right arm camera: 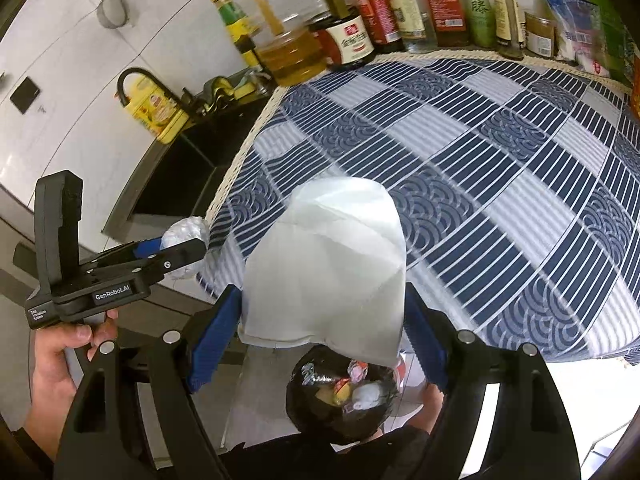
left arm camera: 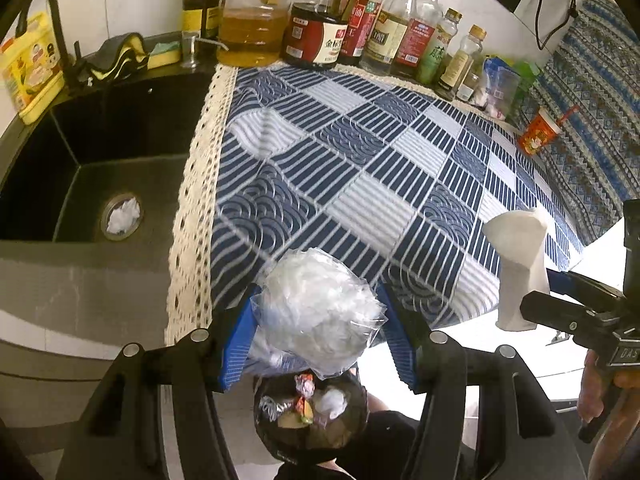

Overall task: Collect trash
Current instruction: 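Carry the plastic bag and tissue down over the black bin with both tools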

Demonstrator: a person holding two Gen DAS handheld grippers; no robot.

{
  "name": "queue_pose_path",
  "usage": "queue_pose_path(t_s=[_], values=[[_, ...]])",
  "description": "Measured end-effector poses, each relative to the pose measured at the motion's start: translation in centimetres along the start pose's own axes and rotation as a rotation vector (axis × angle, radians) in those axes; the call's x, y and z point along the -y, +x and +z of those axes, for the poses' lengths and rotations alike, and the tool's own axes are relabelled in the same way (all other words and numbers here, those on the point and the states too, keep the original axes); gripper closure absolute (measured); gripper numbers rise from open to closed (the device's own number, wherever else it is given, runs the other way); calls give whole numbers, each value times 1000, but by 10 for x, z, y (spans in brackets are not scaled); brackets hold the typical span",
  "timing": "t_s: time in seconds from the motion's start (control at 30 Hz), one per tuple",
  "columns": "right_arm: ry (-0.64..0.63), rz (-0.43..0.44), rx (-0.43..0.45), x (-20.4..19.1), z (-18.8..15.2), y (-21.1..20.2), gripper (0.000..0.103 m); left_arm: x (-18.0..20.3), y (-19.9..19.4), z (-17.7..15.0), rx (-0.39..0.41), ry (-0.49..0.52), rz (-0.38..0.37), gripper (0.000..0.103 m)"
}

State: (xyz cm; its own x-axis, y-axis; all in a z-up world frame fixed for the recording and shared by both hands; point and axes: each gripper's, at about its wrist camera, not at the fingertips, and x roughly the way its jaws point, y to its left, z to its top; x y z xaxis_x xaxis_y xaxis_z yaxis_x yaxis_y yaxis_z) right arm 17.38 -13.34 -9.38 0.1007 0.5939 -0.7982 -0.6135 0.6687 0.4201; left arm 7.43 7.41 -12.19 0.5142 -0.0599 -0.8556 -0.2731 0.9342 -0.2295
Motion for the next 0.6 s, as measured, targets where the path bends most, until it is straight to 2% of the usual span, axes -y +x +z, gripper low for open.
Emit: queue_pose_path(t_s=[0.3,0.6], values=[[-14,19,-50,-25,-31,16,24,-3,-6,-33,-14,-3,-16,46],[-15,36,-116,-30,-60,34,24,-6,2,-59,-54,-16,-27,46]])
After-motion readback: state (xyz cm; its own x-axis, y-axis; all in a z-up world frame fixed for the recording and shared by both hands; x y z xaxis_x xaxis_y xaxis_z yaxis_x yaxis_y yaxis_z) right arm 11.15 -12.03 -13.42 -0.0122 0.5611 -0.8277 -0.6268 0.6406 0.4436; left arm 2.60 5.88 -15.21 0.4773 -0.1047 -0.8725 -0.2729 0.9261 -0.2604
